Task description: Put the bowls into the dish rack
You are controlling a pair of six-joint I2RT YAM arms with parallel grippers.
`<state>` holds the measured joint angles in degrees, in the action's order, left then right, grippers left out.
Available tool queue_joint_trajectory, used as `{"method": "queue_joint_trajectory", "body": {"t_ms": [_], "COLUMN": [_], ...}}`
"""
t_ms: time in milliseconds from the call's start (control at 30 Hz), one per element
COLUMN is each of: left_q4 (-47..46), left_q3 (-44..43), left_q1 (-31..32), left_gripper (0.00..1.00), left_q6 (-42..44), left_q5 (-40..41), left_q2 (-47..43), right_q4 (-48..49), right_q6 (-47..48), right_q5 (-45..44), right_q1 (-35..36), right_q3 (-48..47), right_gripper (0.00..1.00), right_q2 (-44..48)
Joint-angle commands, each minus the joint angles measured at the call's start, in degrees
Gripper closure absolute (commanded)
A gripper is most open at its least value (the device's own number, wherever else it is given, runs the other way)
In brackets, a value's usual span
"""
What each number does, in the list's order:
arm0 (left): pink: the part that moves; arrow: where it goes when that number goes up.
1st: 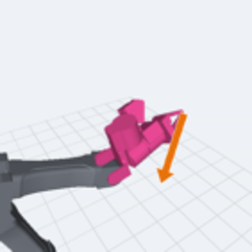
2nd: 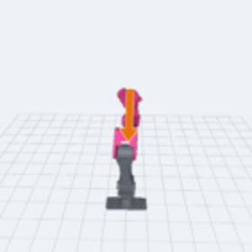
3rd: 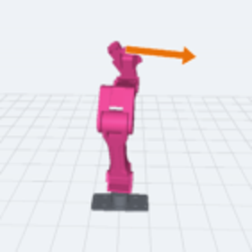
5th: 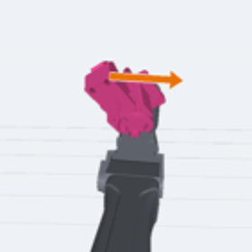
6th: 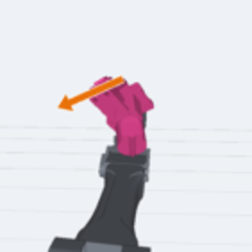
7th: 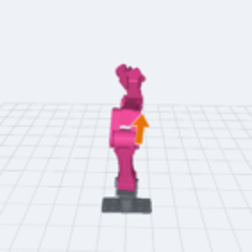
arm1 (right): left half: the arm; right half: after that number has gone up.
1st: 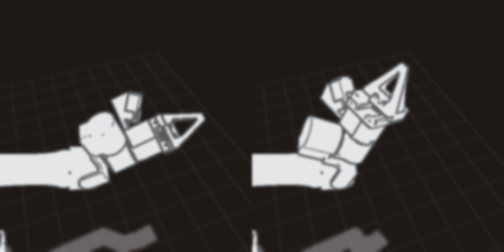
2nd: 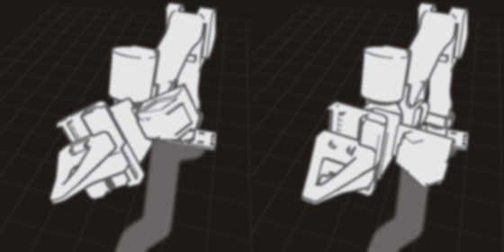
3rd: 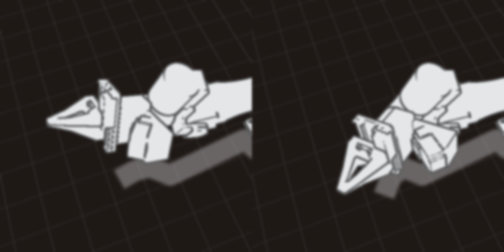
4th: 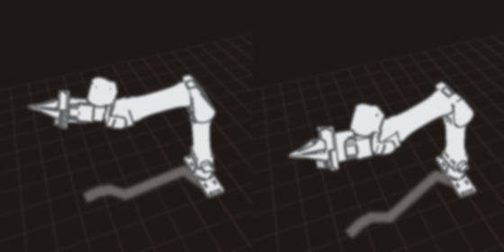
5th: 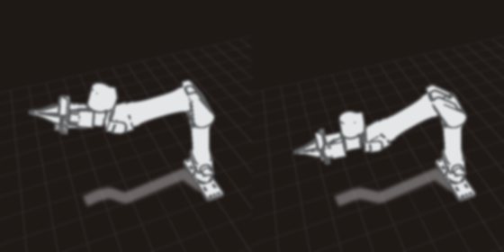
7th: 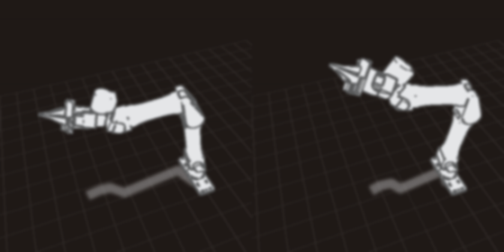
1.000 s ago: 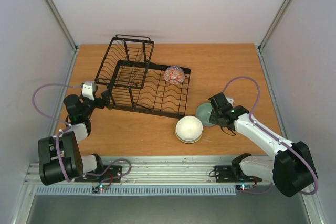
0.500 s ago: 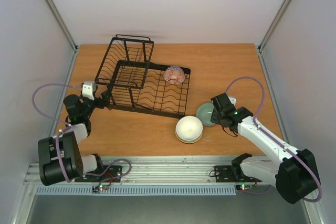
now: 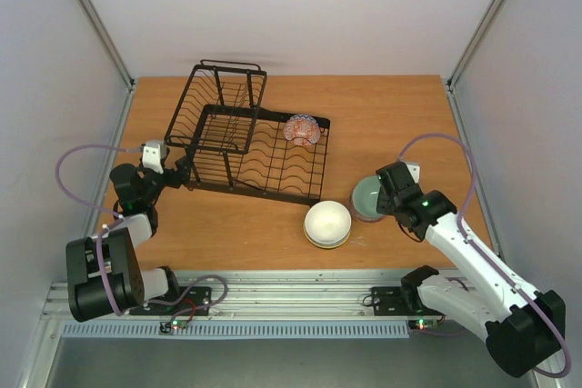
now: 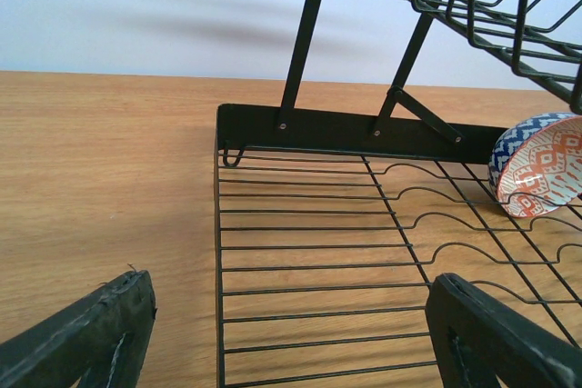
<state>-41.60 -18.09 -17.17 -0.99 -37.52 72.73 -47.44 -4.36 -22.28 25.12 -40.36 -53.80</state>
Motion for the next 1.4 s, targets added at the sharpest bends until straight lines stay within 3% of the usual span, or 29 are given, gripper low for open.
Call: {"method": "queue_joint_trajectory", "body": {"t_ms": [0,267,433,533,733,967,1033,1367], "left_q4": [-3.8,-4.0,-4.2,-4.1,-3.9,-3.9,-3.9,-3.6], "left_q3": [0.0,0.1,0.2,0.4,0.7,0.6,0.6,0.5], "left_q1": [0.4,0.4,0.4,0.4,0.4,0.4,0.4,0.4], "left_gripper": [0.17,0.17,0.17,0.17,0.16,0.16,0.16,0.16], "left_q6": [0.7,0.7,0.6,0.6,0.5,0.6,0.7,0.9], "left_q5": [-2.1,-2.3,-2.5,-2.5,-2.5,-2.5,-2.4,-2.3], "left_q2": [-0.2,-0.3,-0.5,-0.9,-1.9,-1.8,-1.8,-1.8], "right_q4": [2.0,10.1,25.5,37.0,65.8,114.8,124.8,124.2], "right_q6": [3.4,15.7,35.8,50.3,77.9,120.6,130.5,127.5], "right_q5": [-4.6,-9.2,-22.7,-27.4,-33.0,-33.3,-32.8,-33.7], "right_q1": [0.0,4.3,18.6,23.5,26.6,28.6,28.8,29.1], "right_q3": [-5.4,-13.1,-15.4,-16.3,-17.3,-18.1,-20.2,-18.6], "right_gripper": [0.99,0.99,0.99,0.99,0.99,0.99,0.99,0.99], "right_q2": [1.8,-3.3,-11.8,-18.4,-31.0,-49.2,-55.0,-57.1]}}
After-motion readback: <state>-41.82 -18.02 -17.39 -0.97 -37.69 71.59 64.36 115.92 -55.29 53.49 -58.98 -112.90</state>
